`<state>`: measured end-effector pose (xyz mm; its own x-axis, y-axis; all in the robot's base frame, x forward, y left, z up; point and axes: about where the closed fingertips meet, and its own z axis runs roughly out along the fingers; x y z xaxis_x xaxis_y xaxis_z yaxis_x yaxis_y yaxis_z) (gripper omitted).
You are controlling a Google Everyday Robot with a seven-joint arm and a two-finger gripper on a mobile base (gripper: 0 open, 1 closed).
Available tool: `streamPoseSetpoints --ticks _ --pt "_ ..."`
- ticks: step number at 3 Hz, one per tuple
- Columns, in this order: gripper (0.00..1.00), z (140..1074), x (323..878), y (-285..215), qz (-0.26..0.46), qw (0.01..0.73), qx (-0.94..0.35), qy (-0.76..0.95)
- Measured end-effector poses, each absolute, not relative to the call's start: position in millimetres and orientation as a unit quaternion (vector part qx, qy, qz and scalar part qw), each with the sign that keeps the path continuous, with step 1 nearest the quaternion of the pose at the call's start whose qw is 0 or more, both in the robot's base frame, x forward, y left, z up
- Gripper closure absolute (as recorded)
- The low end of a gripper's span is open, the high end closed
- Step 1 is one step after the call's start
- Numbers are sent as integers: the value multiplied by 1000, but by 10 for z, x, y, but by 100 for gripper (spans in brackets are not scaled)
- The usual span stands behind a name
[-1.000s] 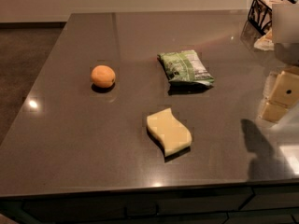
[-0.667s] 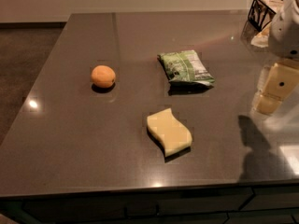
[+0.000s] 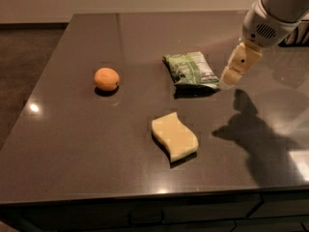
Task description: Move green jalapeno chip bag near orange
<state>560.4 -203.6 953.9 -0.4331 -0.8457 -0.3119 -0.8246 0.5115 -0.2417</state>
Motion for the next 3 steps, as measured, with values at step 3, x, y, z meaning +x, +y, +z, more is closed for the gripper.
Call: streamPoseSetpoints --ticks 3 --pt "0 8659 6468 -1781 27 184 -456 871"
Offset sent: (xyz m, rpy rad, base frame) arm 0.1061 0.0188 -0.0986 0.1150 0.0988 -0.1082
